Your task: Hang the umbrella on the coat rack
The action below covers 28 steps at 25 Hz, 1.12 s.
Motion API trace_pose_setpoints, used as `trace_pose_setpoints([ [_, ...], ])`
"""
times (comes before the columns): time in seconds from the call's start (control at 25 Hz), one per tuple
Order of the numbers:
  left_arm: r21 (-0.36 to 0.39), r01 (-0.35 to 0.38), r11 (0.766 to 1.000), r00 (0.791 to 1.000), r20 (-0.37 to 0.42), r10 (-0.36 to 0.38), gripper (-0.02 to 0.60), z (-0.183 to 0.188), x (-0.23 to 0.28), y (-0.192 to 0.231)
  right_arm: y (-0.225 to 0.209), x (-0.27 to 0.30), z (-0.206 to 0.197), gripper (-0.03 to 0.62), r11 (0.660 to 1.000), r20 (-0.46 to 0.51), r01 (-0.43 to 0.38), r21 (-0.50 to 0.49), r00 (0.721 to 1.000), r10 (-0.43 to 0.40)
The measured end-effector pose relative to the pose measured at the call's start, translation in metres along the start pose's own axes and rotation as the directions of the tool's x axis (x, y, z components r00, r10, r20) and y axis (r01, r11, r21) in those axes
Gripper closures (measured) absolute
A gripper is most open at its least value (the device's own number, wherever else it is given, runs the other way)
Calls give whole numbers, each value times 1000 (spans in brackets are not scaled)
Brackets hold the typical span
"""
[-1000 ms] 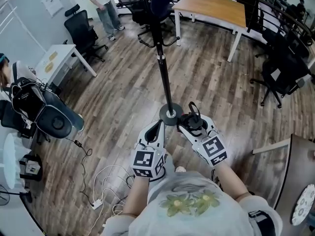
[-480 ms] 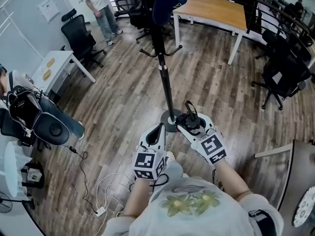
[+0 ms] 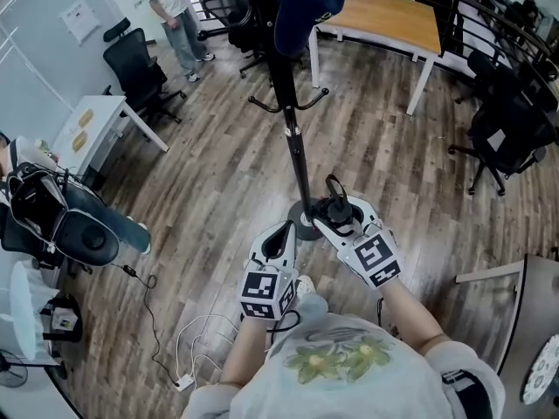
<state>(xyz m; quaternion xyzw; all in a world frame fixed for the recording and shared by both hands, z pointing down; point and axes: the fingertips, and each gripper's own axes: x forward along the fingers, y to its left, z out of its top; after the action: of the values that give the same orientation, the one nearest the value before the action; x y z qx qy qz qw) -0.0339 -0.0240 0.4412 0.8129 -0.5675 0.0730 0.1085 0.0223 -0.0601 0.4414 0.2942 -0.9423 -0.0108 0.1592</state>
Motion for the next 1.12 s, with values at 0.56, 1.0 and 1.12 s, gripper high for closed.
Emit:
trace_pose_setpoints([
  [0.56, -28, 5, 1000, 1000, -2, -5, 580, 1, 36, 40, -26, 56, 3, 362, 1000, -22, 0, -6, 1000, 0],
  [1.0, -22, 3, 1000, 1000, -11, -4, 580, 9, 51, 78, -32, 101, 1, 362, 1000, -57, -4, 5, 998, 4],
  [1.12, -14, 12, 1000, 1000, -9, -12, 580, 13, 59, 87, -38, 112, -2, 362, 1000, -66, 8, 12, 998, -7],
])
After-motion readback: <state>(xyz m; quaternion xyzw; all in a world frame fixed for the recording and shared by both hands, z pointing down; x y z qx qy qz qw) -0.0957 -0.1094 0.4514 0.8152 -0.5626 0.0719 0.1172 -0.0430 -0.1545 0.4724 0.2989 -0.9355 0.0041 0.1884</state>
